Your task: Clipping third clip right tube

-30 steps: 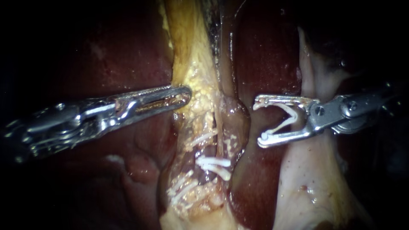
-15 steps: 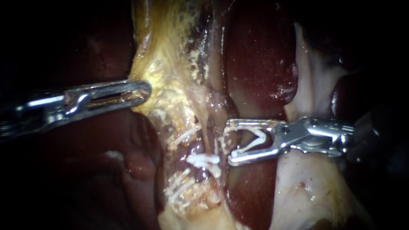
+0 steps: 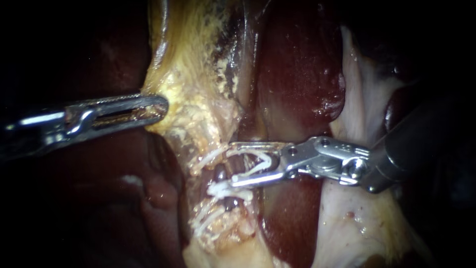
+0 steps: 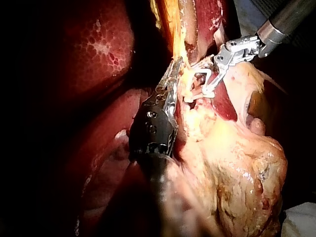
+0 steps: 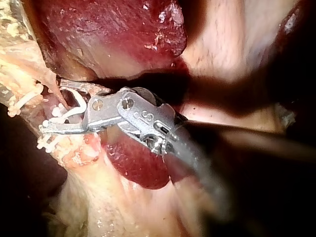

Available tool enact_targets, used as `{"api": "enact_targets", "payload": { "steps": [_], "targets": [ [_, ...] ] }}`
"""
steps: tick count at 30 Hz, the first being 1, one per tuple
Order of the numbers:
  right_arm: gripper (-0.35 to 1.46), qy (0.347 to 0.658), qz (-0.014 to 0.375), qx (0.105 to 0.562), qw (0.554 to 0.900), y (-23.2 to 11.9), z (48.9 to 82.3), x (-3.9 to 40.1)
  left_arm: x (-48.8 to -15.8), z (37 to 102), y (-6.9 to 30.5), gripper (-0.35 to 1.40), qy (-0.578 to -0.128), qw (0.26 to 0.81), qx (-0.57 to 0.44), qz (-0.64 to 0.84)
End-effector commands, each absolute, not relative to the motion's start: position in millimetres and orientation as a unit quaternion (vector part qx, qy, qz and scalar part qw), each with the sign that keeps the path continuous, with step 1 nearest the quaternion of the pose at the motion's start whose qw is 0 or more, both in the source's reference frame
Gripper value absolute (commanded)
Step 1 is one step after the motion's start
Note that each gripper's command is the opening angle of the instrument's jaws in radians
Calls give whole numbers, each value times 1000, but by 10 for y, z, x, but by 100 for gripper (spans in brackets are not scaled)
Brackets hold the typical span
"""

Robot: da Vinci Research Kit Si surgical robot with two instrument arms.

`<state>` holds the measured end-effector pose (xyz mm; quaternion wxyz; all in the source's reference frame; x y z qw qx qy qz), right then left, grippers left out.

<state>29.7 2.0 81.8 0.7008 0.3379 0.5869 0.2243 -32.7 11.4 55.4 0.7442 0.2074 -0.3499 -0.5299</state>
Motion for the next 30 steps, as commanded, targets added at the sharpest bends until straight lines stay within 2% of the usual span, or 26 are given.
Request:
{"api": "enact_targets", "payload": {
  "steps": [1, 8, 12, 20, 30],
  "targets": [
    [58, 587, 223, 339, 701, 19, 818, 298, -326, 554, 114, -35, -350, 744, 207, -530],
    [57, 587, 215, 351, 697, 16, 816, 300, -320, 551, 119, -35, -351, 743, 203, -533],
    [56, 587, 211, 373, 687, 13, 805, 295, -311, 552, 126, -35, -351, 743, 199, -534],
    [48, 586, 238, 448, 632, 19, 764, 281, -298, 562, 134, -35, -351, 742, 195, -537],
    [48, 585, 287, 501, 570, 22, 758, 312, -305, 562, 129, -35, -350, 741, 192, -539]
  ]
}}
